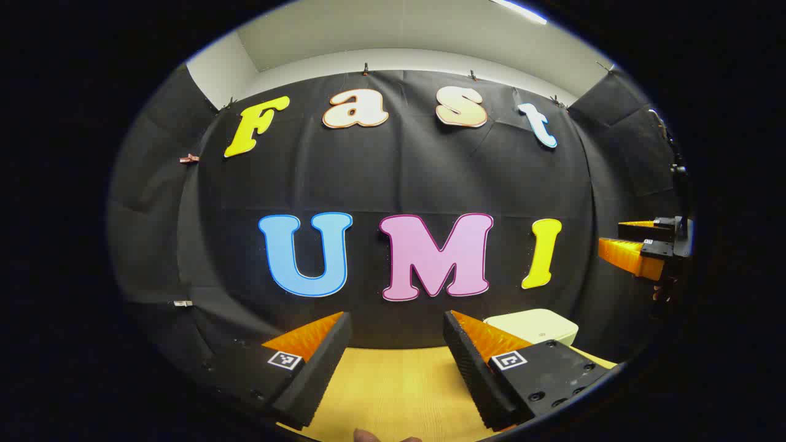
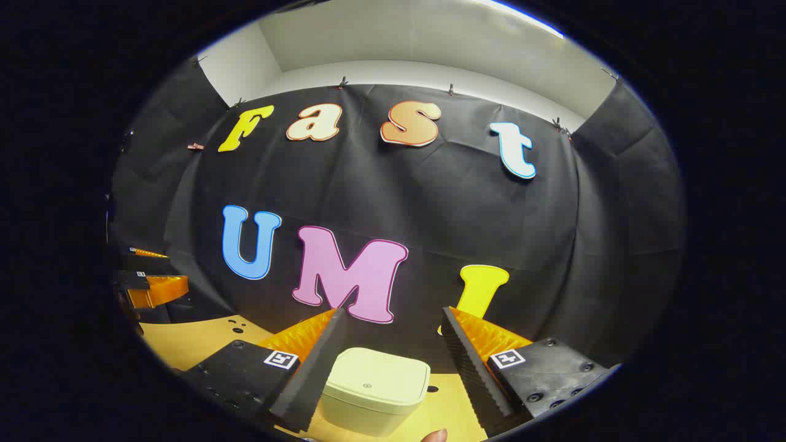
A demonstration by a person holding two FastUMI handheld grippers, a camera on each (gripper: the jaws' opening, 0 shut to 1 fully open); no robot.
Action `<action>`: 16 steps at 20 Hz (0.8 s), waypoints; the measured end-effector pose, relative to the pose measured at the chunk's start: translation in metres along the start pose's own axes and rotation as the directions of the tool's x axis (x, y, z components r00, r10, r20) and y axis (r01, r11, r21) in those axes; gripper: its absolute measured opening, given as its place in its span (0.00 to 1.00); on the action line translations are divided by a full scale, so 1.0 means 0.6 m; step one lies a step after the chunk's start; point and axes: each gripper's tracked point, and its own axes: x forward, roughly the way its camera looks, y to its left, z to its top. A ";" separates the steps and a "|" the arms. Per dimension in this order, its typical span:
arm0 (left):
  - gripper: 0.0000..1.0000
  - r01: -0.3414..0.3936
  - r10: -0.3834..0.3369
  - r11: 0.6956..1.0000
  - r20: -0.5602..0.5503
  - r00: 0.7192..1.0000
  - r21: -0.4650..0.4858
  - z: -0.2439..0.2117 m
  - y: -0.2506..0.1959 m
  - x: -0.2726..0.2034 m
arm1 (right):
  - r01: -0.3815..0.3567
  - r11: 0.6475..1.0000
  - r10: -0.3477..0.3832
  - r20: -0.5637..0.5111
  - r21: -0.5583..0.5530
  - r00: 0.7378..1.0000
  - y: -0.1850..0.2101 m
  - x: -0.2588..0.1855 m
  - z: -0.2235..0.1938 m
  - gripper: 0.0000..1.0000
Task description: Press the lid of the desktop garbage bin to open it, pick up the crumpled paper on the desktop and throw it into the bin, then pick up the pop can on the desktop and drop it into the bin, and finally close the garbage bin lid.
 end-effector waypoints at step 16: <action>0.96 0.000 0.000 0.999 0.000 1.000 0.040 0.007 -0.026 0.011 | -0.030 1.000 0.030 0.000 -0.007 1.000 -0.012 0.025 -0.011 0.97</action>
